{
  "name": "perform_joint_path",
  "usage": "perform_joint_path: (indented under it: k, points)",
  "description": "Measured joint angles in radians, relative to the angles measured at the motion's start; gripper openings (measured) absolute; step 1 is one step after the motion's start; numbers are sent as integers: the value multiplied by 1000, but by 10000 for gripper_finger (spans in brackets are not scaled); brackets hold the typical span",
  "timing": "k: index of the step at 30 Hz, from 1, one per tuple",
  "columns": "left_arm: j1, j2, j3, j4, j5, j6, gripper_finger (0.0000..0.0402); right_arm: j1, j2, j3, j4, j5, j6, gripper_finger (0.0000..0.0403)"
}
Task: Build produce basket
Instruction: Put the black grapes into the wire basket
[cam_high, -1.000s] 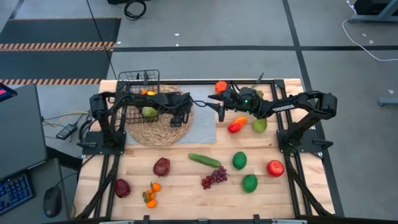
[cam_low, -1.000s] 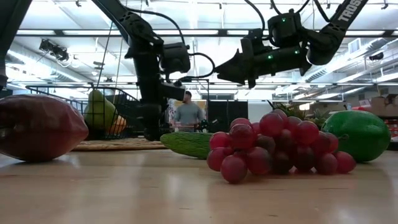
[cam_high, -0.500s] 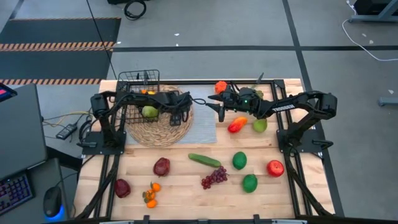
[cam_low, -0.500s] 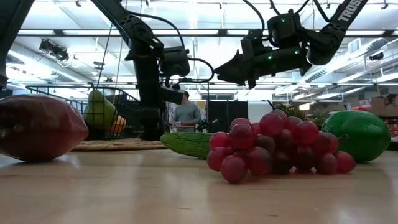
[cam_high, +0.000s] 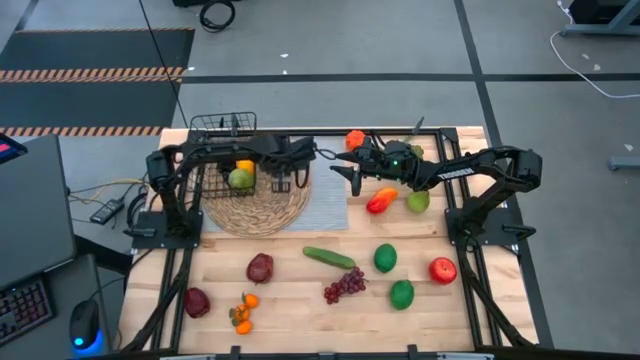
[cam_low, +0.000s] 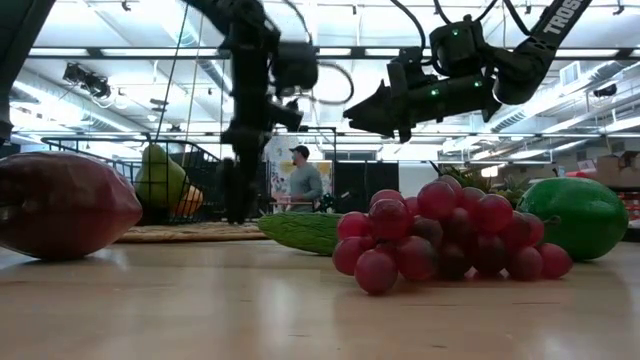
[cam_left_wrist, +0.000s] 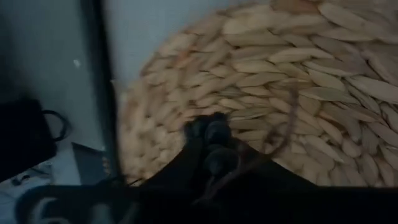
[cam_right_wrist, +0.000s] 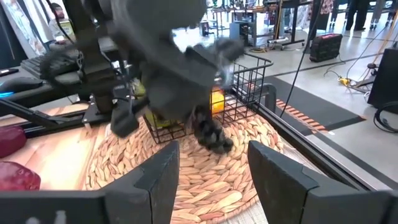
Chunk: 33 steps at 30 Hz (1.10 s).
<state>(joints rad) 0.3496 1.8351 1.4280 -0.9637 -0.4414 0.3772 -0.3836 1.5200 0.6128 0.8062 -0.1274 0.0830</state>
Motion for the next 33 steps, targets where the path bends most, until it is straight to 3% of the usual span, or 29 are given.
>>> perform_joint_path:
  k: [8,17,29,33]
  points:
    - [16,0,297,-311,-138,-15,64,2,0,-20,-15,-12,3,196]
    - [98,-5,562,-602,-158,-160,59,13,0,-25,-13,-14,22,196]
    - [279,-98,562,-605,-111,-216,61,35,0,-26,-8,-15,22,196]
    - [335,-88,561,-575,-97,-214,80,35,0,-26,-7,-16,27,196]
